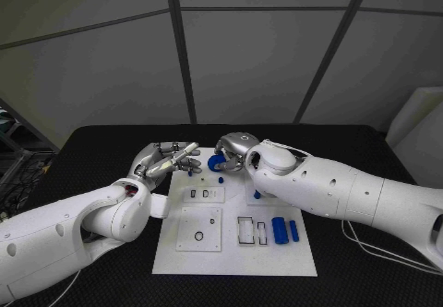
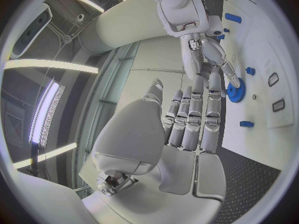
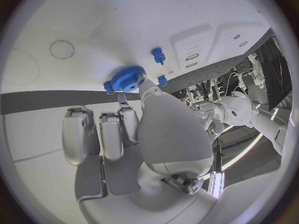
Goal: Assemble the parts on the task board
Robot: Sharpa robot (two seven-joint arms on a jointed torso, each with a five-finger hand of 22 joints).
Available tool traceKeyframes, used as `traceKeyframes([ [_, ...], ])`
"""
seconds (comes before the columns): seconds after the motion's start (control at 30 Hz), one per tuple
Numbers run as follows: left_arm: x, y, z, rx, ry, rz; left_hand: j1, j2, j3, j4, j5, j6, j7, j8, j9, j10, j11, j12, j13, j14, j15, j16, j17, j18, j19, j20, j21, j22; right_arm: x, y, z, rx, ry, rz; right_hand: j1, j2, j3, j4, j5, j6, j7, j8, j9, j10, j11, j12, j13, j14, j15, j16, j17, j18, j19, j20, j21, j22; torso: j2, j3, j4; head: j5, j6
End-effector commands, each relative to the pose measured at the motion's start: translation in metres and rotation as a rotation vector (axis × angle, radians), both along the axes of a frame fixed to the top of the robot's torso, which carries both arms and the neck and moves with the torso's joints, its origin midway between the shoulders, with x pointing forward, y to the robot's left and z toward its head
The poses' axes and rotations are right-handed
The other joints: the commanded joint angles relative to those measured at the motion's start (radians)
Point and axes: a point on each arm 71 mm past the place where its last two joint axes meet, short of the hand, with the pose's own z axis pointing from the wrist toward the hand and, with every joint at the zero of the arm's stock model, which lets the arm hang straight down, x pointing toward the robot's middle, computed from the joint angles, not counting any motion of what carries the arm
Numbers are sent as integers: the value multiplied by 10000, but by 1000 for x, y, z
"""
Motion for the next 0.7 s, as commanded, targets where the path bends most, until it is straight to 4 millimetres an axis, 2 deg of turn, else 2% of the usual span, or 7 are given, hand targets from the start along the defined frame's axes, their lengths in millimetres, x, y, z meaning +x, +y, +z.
traceKeyframes([
  [0.03,0,-2,1,-24,8,-136,-26,115,-8,-43,-44,-1,24,-51,-1,-46,-33,-56,-1,-51,15,-70,10,488,-67,10,53,15,1,0,0,87,202,-88,-274,80,-7,196,260,140,-9,-15,32,-41,59,-24,663,857,81,65,1661,-157,153,84,25,819,2,3,0,14,-6],
  [0.23,0,-2,1,-21,22,-146,-31,115,-11,-42,-45,-7,30,-57,-2,-53,-29,-61,-2,-53,17,-73,14,488,-69,11,54,16,0,-2,-3,65,607,-30,-786,296,7,457,719,357,-31,2,83,-27,46,12,699,867,75,86,1718,-161,163,85,38,847,3,1,-1,9,-32],
  [0.43,-1,-1,1,-11,34,-137,-36,119,-12,-42,-44,-14,38,-63,-4,-62,-24,-69,-3,-55,19,-77,19,487,-73,12,56,17,-1,-5,-4,24,917,53,-1352,549,-5,483,853,677,-88,63,145,53,4,126,810,877,43,105,1768,-174,193,61,70,914,-2,2,5,17,-62],
  [0.7,-1,0,1,-3,35,-125,-39,138,-6,-44,-41,-28,49,-75,-6,-82,-16,-83,-5,-56,23,-84,30,487,-77,14,60,20,0,-10,-5,70,993,-166,-1749,588,-68,479,919,707,-85,-12,141,58,2,139,825,885,35,118,1805,-178,201,47,79,935,-7,0,3,11,-82],
])
